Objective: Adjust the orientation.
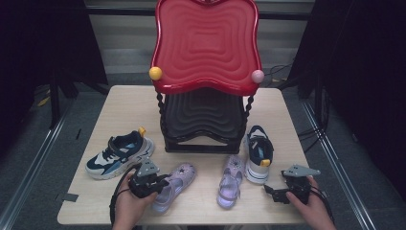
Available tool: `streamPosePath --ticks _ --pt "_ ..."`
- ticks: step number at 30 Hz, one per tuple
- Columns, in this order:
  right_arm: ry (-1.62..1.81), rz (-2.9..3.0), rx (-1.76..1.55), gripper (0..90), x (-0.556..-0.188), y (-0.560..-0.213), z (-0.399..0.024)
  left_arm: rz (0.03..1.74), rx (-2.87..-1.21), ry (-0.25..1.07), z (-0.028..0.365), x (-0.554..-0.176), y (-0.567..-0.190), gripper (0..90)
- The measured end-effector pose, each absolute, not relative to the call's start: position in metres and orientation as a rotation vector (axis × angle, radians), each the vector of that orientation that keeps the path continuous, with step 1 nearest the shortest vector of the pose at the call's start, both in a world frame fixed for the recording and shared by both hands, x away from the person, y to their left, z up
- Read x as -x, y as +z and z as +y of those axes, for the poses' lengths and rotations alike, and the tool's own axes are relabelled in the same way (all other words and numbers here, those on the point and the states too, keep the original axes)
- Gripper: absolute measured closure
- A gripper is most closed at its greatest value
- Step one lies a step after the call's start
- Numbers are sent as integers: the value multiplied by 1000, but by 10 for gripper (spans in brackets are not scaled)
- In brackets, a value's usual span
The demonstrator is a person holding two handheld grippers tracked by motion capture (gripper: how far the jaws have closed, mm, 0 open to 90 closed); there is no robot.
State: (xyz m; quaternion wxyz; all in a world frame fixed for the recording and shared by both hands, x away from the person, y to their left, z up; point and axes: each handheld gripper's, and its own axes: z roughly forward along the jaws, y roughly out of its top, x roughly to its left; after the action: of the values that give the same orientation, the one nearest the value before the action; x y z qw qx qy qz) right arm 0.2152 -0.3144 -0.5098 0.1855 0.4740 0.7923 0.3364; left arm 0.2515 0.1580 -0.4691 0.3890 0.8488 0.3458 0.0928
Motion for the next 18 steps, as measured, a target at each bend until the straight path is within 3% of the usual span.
streamPosePath --ticks 18 --pt "947 2232 -1334 86 -215 -510 -314 911 -2080 286 166 -252 -460 834"
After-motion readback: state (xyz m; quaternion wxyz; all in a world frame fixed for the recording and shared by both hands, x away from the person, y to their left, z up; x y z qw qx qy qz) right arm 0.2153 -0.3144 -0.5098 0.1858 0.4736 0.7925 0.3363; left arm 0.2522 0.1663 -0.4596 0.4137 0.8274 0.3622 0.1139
